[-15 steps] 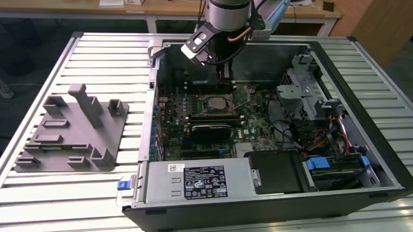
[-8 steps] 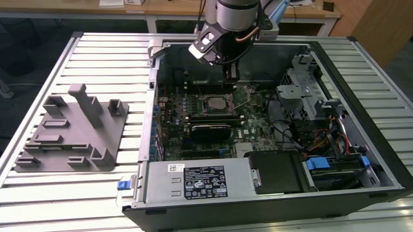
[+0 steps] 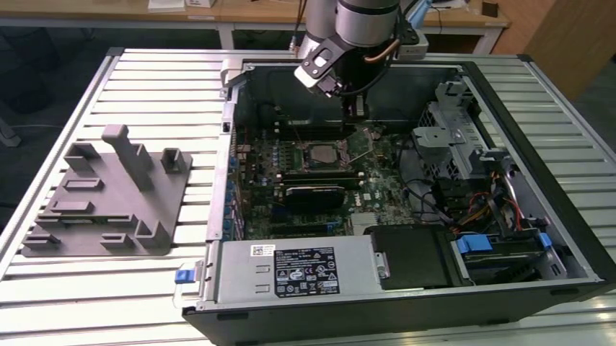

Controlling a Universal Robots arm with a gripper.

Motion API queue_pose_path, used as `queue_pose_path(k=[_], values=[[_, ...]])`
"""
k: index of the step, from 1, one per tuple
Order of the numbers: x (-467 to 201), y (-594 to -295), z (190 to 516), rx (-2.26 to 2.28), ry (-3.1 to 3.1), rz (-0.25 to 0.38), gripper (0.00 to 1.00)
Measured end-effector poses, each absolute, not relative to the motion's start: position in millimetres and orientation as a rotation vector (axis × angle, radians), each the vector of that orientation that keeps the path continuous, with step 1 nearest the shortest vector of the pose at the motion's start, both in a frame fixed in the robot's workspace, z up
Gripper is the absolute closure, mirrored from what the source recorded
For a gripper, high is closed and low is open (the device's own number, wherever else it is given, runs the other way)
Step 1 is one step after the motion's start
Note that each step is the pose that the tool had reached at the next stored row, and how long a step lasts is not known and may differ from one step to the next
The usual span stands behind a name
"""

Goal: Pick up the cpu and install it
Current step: 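Close the cpu cover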

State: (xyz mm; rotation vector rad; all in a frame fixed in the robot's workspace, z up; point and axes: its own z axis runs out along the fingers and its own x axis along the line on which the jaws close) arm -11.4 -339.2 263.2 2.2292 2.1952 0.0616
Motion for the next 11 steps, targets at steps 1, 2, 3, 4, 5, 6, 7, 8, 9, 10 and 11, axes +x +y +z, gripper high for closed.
queue_pose_path(k=[1, 2, 3, 4, 5, 6, 7, 8, 9, 10, 11], values=[[-9.3, -339.2, 263.2, 2.229, 2.195, 0.062, 0.89], [-7.2, -339.2, 263.2, 2.229, 2.195, 0.062, 0.89], [-5.4, -339.1, 263.1, 2.229, 2.195, 0.062, 0.89], [-3.4, -339.1, 263.1, 2.229, 2.195, 0.062, 0.89], [-1.4, -339.1, 263.1, 2.229, 2.195, 0.062, 0.89], [0.8, -339.1, 263.1, 2.229, 2.195, 0.062, 0.89], [3.2, -339.0, 263.0, 2.229, 2.195, 0.061, 0.89], [5.5, -339.0, 263.0, 2.229, 2.195, 0.061, 0.89], [7.6, -339.0, 263.0, 2.229, 2.195, 0.061, 0.89], [9.5, -338.9, 263.0, 2.229, 2.195, 0.061, 0.89], [11.6, -338.9, 262.9, 2.229, 2.195, 0.061, 0.89]])
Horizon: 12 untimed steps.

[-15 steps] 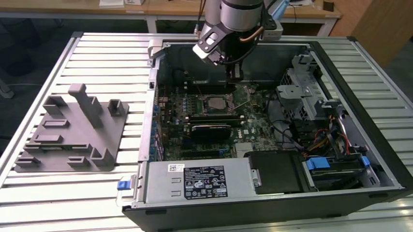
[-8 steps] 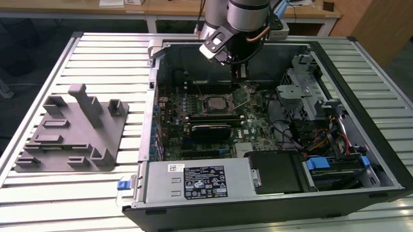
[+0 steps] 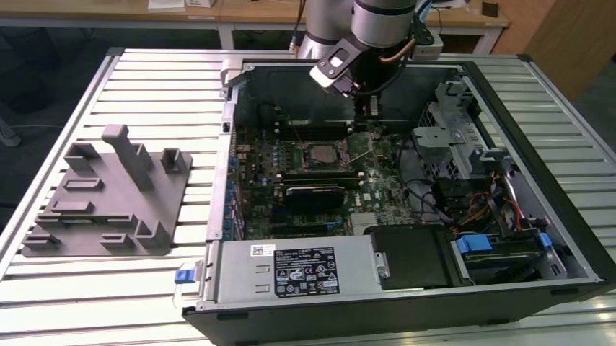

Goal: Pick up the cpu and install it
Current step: 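Close the cpu cover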

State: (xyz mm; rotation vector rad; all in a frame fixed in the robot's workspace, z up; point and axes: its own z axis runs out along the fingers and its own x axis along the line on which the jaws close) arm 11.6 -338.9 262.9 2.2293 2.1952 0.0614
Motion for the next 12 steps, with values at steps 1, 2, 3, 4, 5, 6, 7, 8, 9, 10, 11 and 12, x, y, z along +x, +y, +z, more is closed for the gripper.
queue_pose_path(k=[1, 2, 3, 4, 5, 6, 7, 8, 9, 10, 11, 12], values=[[13.6, -338.8, 262.9, 2.229, 2.195, 0.061, 0.89], [15.6, -338.8, 262.9, 2.229, 2.195, 0.061, 0.89], [17.5, -338.7, 262.8, 2.229, 2.195, 0.062, 0.89], [19.6, -338.6, 262.8, 2.229, 2.195, 0.061, 0.89], [22.0, -338.5, 262.7, 2.229, 2.195, 0.061, 0.89], [24.5, -338.3, 262.6, 2.229, 2.195, 0.061, 0.89], [26.9, -338.1, 262.5, 2.229, 2.195, 0.061, 0.89], [29.3, -337.9, 262.4, 2.229, 2.195, 0.061, 0.89], [32.0, -337.7, 262.3, 2.229, 2.195, 0.061, 0.89], [34.5, -337.5, 262.2, 2.229, 2.195, 0.061, 0.89], [36.9, -337.3, 262.0, 2.229, 2.196, 0.061, 0.89], [39.2, -337.0, 261.8, 2.229, 2.195, 0.061, 0.89]])
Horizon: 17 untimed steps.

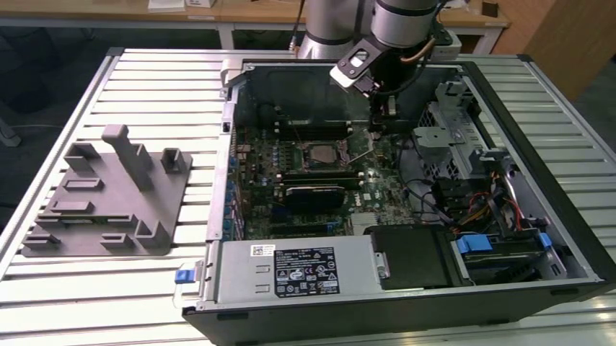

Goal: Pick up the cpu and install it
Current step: 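Close the cpu cover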

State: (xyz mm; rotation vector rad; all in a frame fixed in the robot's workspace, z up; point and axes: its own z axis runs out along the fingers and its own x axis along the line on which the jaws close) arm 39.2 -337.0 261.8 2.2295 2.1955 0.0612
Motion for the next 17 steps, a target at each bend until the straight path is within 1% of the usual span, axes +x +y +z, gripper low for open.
queue_pose_path(k=[6, 17], values=[[50.4, -336.2, 259.3, 2.230, 2.196, 0.061, 0.89], [56.5, -336.1, 244.9, 2.219, 2.207, 0.061, 0.89]])
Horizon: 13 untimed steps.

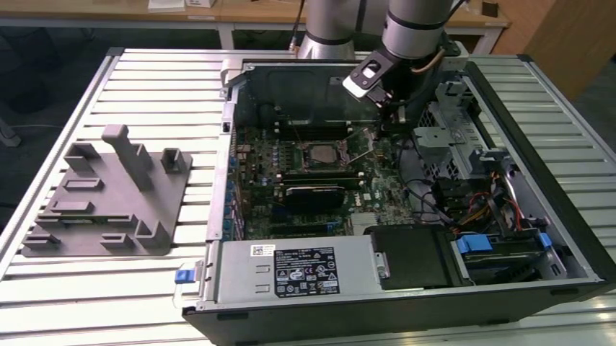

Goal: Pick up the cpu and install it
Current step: 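Close the cpu cover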

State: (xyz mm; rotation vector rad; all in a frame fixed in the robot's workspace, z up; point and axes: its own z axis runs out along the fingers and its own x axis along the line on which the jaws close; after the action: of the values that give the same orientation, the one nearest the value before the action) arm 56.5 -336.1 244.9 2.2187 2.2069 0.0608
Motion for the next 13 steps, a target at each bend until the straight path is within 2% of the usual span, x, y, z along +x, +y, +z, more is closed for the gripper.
queue_pose_path(k=[13], values=[[46.1, -336.1, 237.3, 2.188, 2.238, 0.061, 0.89]])
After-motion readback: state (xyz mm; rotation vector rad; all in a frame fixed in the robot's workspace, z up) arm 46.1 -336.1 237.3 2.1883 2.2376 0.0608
